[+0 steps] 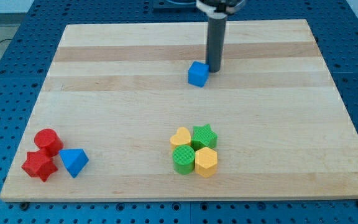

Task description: Move the blue cube into the group of blocks

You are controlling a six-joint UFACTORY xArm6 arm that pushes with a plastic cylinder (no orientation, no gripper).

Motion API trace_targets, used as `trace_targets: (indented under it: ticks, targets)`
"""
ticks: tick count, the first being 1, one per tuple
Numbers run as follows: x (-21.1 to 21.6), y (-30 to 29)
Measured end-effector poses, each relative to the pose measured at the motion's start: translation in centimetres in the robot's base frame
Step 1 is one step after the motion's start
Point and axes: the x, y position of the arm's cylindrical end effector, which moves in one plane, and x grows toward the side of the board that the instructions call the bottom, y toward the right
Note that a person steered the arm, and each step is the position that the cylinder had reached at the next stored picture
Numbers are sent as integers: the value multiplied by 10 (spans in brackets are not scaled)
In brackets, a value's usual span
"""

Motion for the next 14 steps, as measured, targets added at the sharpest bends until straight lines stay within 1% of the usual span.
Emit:
trace_targets:
  ticks: [1, 2, 3, 4, 5, 6, 7, 8, 9, 10, 11, 12, 13, 14]
  targets:
    - [35, -66]
    - [51, -93]
    - [50, -67]
    - [61, -10]
    - [85, -34]
    - [91, -111]
    - [91, -128]
    - [76, -84]
    - [44, -71]
    - [43, -114]
    - [75, -160]
    - [111, -193]
    - [109, -195]
    - [76, -192]
